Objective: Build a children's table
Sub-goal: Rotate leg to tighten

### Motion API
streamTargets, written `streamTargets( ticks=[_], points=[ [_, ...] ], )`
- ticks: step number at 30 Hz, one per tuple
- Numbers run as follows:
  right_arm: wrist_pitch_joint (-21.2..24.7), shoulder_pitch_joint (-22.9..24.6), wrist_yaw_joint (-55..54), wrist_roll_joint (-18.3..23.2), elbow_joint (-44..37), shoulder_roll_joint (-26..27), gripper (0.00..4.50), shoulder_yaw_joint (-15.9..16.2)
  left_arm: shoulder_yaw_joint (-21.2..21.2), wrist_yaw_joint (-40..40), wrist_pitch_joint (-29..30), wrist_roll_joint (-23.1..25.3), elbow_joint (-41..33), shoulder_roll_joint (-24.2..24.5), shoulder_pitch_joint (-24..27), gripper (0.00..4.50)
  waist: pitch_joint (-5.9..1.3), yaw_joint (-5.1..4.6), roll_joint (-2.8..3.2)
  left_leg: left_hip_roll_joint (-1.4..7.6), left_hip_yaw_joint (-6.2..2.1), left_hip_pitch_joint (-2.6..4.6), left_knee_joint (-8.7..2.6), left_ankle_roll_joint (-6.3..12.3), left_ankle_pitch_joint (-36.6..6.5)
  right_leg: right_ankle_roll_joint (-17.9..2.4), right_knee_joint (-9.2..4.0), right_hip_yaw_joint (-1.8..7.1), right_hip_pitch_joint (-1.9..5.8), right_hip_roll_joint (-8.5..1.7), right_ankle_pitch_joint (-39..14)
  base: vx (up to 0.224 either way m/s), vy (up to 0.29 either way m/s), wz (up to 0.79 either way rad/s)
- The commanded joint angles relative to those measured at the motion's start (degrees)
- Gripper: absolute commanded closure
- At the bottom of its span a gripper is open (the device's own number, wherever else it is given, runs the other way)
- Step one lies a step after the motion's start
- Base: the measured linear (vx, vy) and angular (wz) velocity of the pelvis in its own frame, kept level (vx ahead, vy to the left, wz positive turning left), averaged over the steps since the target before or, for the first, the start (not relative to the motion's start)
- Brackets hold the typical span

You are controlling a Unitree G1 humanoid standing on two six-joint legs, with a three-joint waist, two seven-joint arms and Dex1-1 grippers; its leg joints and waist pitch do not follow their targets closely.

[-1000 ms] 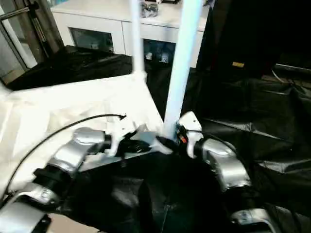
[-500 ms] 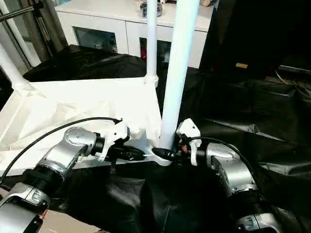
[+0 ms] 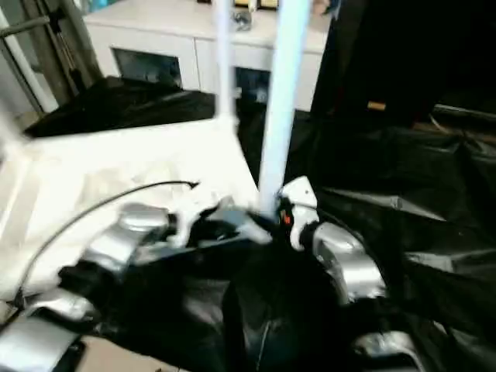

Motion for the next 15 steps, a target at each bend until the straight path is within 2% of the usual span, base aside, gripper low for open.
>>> streamTargets(
  ticks=[1, 2, 3, 4, 7, 12, 14, 15],
  points=[
    [3.8, 1.41, -3.33, -2.35, 5.33, 3.07, 2.12, 3.27, -0.76, 1.5, 0.06, -0.29, 0.36, -3.05, -1.35, 4.5, -2.05, -0.06, -0.23, 2.32, -1.07, 0.18, -4.28, 0.15, -14.55, -9.05, -5.94, 3.02, 1.69, -5.13, -20.36, 0.0, 0.0, 0.0],
    [3.33, 1.03, -4.45, -3.01, 5.88, 3.67, 2.12, 3.65, -1.03, 1.74, -0.01, -0.06, 0.51, -3.34, -1.42, 4.5, -2.07, -0.1, -0.21, 2.32, -1.05, 0.26, -4.21, 0.19, -14.82, -8.83, -6.04, 3.08, 1.59, -5.18, -20.58, 0.0, 0.0, 0.0],
    [3.33, 1.03, -4.45, -3.01, 5.88, 3.67, 1.77, 3.65, -1.03, 1.74, -0.01, -0.06, 0.51, -3.34, -1.42, 4.5, -2.0, -0.27, -0.22, 2.29, -1.11, 0.14, -4.28, 0.3, -15.01, -8.67, -6.04, 3.05, 1.64, -5.19, -21.04, 0.0, 0.0, 0.0],
    [2.93, 0.68, -4.18, -3.22, 6.33, 4.15, 1.77, 4.16, -1.35, 1.67, -0.12, 0.17, 0.59, -3.45, -1.45, 4.5, -2.05, -0.28, -0.12, 2.27, -1.15, 0.05, -4.29, 0.43, -14.89, -8.57, -6.03, 3.03, 1.76, -5.17, -20.9, 0.0, 0.0, 0.0],
    [2.53, -0.14, -3.06, -2.65, 6.92, 4.85, 1.4, 4.04, -1.7, 1.13, -0.34, 0.6, 0.88, -3.43, -1.55, 4.5, -2.04, -0.54, -0.01, 2.39, -1.12, 0.09, -4.33, 0.62, -15.18, -8.83, -6.05, 3.06, 1.54, -5.12, -20.15, 0.0, 0.0, 0.0],
    [-0.24, -0.77, 2.05, -2.98, 6.3, 2.16, 0.97, 5.01, -2.2, -2.8, -1.13, 0.12, -0.23, -1.24, -0.81, 4.5, -2.15, -0.5, 0.07, 2.46, -1.09, -0.14, -4.29, 1.04, -14.4, -9.89, -5.69, 3.14, 1.81, -5.2, -16.68, 0.0, 0.0, 0.0],
    [-0.62, -0.63, 3.31, -2.83, 5.82, 1.7, 0.97, 5.23, -2.29, -3.41, -1.2, 0.02, -0.41, -0.93, -0.72, 4.5, -2.24, -0.49, 0.04, 2.49, -1.08, -0.16, -4.25, 1.21, -14.29, -9.98, -5.65, 3.09, 1.93, -5.19, -16.07, 0.0, 0.0, 0.0],
    [-1.47, 0.19, 8.61, -1.92, 3.71, -0.31, 0.97, 6.13, -2.6, -6.06, -1.62, -0.45, -1.28, 0.26, -0.27, 4.5, -2.32, -0.45, 0.0, 2.51, -1.07, -0.25, -4.16, 1.77, -13.27, -10.37, -5.48, 3.11, 2.09, -5.21, -14.31, 0.0, 0.0, 0.0]
  ],
)
